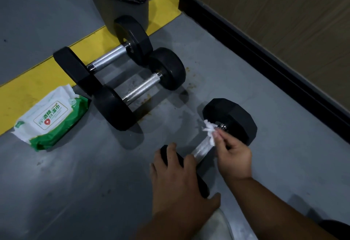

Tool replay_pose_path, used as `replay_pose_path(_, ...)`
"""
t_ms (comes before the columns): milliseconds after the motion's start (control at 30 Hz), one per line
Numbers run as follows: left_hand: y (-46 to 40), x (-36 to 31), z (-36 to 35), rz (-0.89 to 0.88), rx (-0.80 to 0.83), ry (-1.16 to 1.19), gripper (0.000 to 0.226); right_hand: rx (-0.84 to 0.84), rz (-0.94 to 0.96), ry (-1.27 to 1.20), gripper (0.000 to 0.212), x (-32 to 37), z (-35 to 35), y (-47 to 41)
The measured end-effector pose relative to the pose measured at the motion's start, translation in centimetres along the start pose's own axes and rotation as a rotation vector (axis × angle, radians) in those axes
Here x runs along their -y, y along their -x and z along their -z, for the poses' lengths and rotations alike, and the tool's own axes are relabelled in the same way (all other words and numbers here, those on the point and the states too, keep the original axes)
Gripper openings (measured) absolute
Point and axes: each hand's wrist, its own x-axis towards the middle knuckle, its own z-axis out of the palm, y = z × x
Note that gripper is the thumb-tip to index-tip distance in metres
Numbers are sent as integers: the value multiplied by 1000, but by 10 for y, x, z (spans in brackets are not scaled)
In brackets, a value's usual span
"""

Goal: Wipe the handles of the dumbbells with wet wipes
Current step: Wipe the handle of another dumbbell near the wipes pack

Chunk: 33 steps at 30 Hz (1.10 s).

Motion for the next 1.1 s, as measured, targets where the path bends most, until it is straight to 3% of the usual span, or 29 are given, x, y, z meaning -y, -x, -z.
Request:
replay_pose_path(33,-2,3,5,-13,26,29,75,69,59,23,19,-1,-2,6)
replay_pose_path(133,-17,18,20,-16,110,71,92,238,463,178,19,-7,-1,23)
replay_pose_path(167,-23,22,24,11,192,86,103,277,467,176,21,-6,4,17)
replay_pose_path(200,-28,24,25,56,272,125,114,277,381,173,22,-4,8,8)
replay_pose_path(300,-34,24,22,138,379,241,131,40,38,94,18,-7,10,-9)
replay_pose_path(367,-32,23,21,136,390,240,130,60,-115,35,21,-4,-1,5)
replay_pose_path(500,-32,24,22,116,348,222,120,316,302,229,20,0,-1,34)
replay_pose_path(567,-32,22,22,120,356,215,116,303,216,208,13,1,6,7)
replay_pose_path(700,-28,21,21,123,340,213,116,44,-58,69,17,-5,0,-2)
replay_pose_path(733,-28,21,22,116,331,218,116,69,-41,99,16,-4,-3,8)
replay_pose_path(833,-28,20,23,95,311,218,113,247,246,258,18,0,-4,33)
replay_pose_path(900,-28,20,24,106,318,205,111,271,109,200,10,3,2,13)
replay_pose_path(967,-28,21,23,122,328,198,113,97,-29,84,12,-1,6,-6)
replay_pose_path(1033,-28,22,22,128,328,195,114,40,-40,65,14,-5,2,-6)
replay_pose_path(1100,-28,22,22,117,317,189,111,122,64,138,17,-8,-4,12)
